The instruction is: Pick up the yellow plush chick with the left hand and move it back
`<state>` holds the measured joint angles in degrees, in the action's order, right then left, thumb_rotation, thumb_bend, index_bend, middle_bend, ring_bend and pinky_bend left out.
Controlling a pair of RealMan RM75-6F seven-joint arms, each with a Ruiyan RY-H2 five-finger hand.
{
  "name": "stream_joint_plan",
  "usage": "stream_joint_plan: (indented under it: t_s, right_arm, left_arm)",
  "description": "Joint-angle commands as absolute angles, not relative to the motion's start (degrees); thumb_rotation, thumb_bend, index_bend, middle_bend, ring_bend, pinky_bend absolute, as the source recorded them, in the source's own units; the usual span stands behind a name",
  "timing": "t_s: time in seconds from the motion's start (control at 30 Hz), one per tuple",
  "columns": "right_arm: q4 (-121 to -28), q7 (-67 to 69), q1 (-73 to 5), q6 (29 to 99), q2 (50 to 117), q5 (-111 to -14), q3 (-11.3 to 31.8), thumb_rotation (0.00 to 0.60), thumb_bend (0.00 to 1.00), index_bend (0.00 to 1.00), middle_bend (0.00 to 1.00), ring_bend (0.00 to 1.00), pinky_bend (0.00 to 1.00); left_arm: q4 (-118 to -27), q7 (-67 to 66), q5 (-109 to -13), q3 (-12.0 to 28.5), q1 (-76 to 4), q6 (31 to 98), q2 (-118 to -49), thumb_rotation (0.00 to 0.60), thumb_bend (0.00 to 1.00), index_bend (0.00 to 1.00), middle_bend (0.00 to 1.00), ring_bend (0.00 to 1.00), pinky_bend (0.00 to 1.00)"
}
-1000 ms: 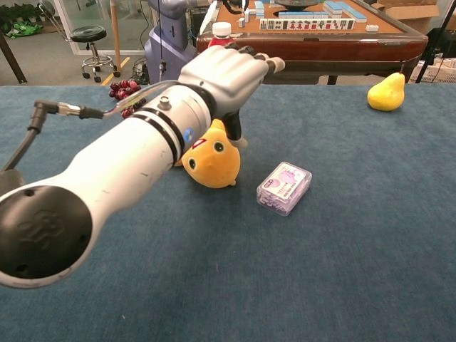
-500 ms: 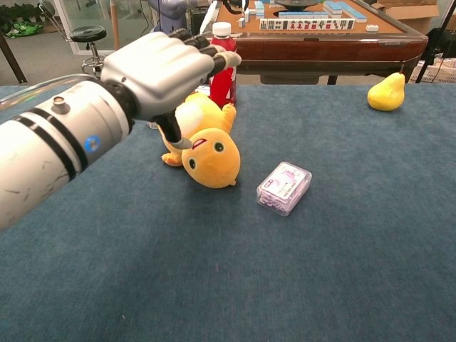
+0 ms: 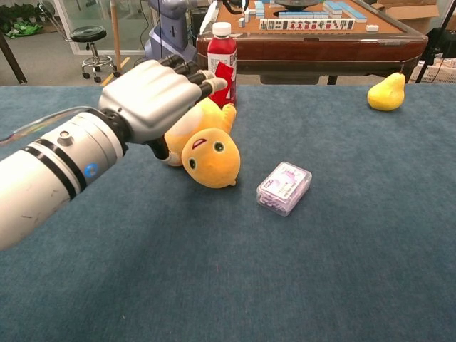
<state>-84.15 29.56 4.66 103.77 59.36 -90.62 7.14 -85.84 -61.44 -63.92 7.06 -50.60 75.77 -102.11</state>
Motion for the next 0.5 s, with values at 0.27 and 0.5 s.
stream_joint_plan:
  t_s: [0.27, 0.5]
  right_arm:
    - [-83.8, 30.4, 4.8, 103.8, 59.3, -90.6, 7.1, 0.600, 0.00, 0.38, 0.28, 0.21, 0.45]
    - [-83.9, 30.1, 4.7, 103.7, 59.2, -90.8, 7.0, 0.600, 0.00, 0.37, 0.28, 0.21, 0.45]
  left_arm:
    - [-78.8, -59.8, -65.6, 8.3, -51.4, 73.0, -106.6, 0.600, 0.00, 0.00, 0.00, 0.00, 0.00]
    - [-76.7, -59.5, -66.8, 9.4, -52.4, 71.5, -108.9, 0.600, 0.00, 0.00, 0.00, 0.00, 0.00]
